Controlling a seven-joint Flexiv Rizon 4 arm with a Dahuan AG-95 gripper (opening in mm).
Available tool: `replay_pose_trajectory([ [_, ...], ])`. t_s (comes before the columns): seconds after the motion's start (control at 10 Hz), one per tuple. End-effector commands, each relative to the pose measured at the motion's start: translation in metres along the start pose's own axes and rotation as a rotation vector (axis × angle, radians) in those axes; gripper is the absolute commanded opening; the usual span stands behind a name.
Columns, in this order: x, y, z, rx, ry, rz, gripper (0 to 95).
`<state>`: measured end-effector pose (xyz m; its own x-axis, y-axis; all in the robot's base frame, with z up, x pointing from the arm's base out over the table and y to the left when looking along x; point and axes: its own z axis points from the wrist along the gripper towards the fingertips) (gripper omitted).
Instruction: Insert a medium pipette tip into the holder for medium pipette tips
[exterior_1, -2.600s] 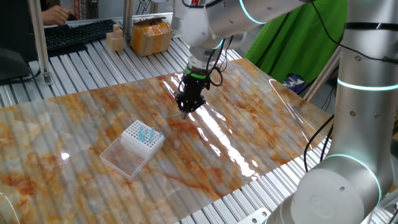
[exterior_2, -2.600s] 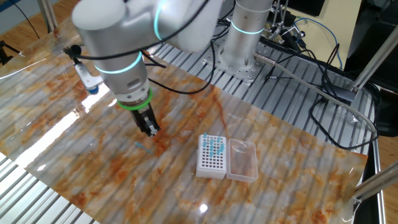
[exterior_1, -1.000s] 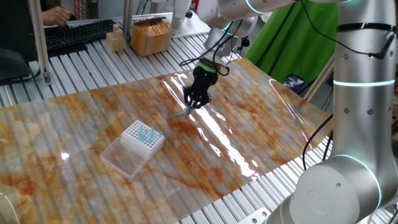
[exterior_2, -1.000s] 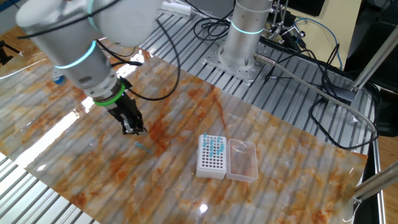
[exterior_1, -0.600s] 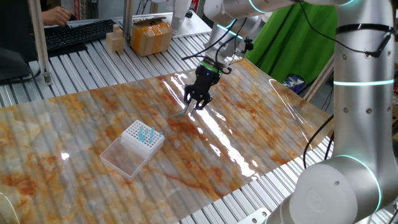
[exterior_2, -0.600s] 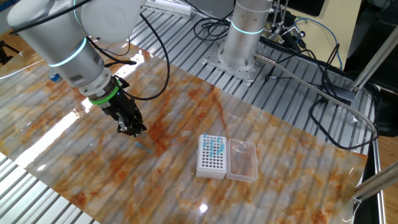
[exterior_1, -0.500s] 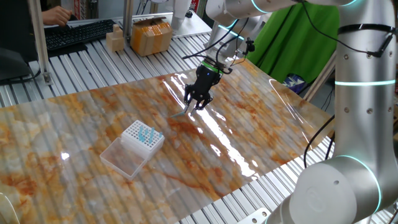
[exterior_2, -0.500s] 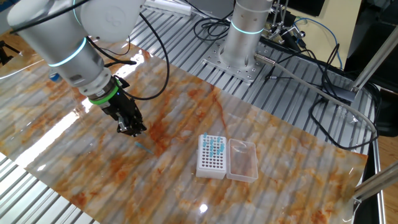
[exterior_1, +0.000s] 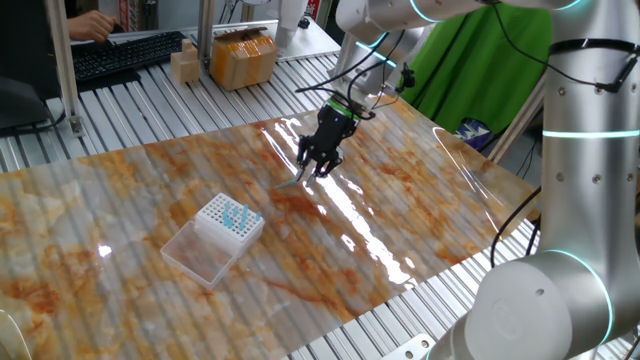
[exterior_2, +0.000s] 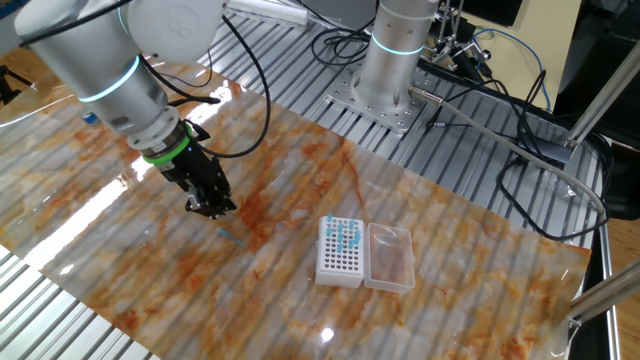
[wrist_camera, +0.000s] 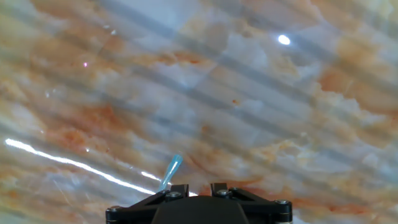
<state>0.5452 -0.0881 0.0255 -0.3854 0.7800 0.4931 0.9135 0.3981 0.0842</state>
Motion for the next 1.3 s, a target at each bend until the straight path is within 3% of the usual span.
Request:
replay_pose_trajectory([
  [0.1, 0.000, 0.001, 0.000, -0.024, 0.018, 0.056, 19.0],
  [0.6, -0.007, 0.008, -0.005, -0.032, 0.045, 0.090, 19.0],
  [1.3, -0.012, 0.012, -0.003, -0.051, 0.082, 0.130, 19.0],
])
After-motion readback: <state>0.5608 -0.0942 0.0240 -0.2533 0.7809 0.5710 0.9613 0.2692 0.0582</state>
